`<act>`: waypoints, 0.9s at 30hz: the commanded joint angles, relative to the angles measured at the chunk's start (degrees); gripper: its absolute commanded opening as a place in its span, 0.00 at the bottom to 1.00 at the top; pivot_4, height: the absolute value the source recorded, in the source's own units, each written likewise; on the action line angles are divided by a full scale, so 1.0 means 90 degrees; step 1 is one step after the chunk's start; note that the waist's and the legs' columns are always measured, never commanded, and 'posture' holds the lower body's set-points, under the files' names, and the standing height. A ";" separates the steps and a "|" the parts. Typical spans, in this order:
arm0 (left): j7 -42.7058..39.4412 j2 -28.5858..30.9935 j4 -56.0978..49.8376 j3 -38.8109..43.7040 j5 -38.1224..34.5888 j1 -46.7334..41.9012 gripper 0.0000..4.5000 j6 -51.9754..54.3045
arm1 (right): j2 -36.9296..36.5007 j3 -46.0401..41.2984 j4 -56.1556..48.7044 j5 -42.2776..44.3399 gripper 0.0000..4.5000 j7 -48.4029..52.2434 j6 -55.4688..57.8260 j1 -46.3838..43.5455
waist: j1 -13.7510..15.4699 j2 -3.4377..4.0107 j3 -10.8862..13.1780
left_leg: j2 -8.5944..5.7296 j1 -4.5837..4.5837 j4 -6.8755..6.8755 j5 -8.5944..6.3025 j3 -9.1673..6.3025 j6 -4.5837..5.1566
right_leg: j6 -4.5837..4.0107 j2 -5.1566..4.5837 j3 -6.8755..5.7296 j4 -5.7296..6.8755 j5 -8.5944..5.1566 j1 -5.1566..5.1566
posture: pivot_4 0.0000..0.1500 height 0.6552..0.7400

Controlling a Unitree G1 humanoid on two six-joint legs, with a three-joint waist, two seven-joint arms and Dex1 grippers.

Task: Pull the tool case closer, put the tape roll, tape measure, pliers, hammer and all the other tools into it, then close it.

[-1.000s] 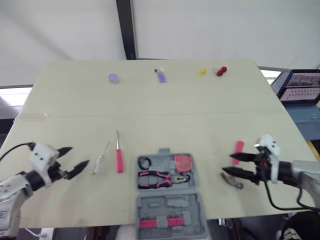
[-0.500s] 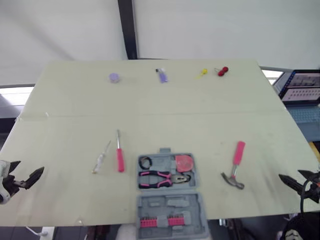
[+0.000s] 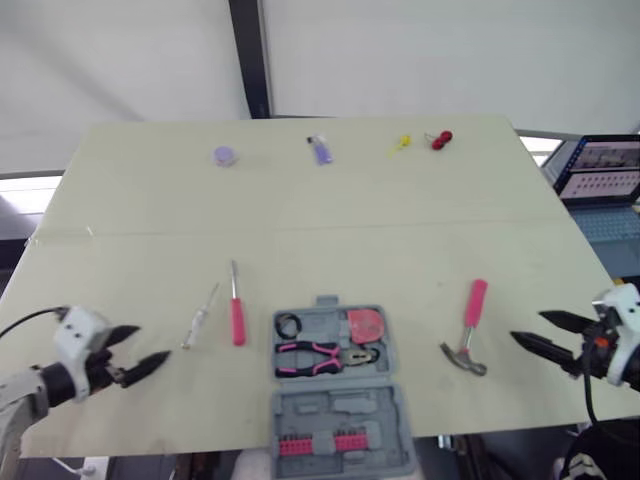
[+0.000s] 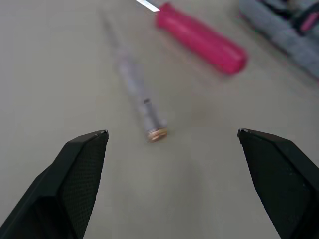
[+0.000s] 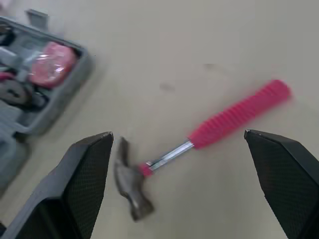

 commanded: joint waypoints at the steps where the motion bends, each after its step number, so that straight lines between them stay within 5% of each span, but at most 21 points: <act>1: -0.0401 0.0367 -0.0738 -0.0609 -0.0157 -0.0220 0.82 0.0642 | -0.0201 0.0748 -0.1214 0.0123 0.87 0.0025 0.0467 0.0006 | 0.0038 0.0002 0.0001 | 0.0000 0.0000 -0.0001 0.0000 0.0000 0.0000 | 0.0000 0.0000 -0.0001 0.0001 0.0000 -0.0001 | 1.00 1.00; 8: -0.0510 0.0502 -0.1467 -0.1967 0.0175 -0.0838 0.02 0.1092 | -0.0732 0.2518 -0.2218 -0.0522 0.10 -0.0110 0.0873 -0.0400 | 0.0147 0.0007 0.0006 | -0.0002 -0.0004 0.0011 -0.0001 0.0002 -0.0001 | -0.0001 0.0000 0.0007 0.0001 0.0000 -0.0003 | 1.00 1.00; 9: -0.0409 0.0444 -0.1500 -0.2243 0.0297 -0.0939 0.00 0.1195 | -0.0803 0.2895 -0.2215 -0.0831 0.01 -0.0173 0.0853 -0.0575 | 0.0148 0.0006 0.0005 | -0.0002 -0.0004 0.0010 -0.0001 0.0002 -0.0001 | -0.0001 0.0001 0.0007 0.0000 0.0000 -0.0003 | 1.00 1.00; 27: 0.0407 -0.0481 -0.1427 -0.3845 0.1425 -0.1755 0.00 0.1246 | -0.0742 0.4794 -0.2208 -0.2161 0.01 -0.0402 0.1159 -0.1743 | 0.0283 0.0003 0.0005 | -0.0002 -0.0011 0.0027 -0.0001 -0.0001 -0.0001 | -0.0004 0.0001 0.0004 0.0006 0.0002 -0.0004 | 1.00 1.00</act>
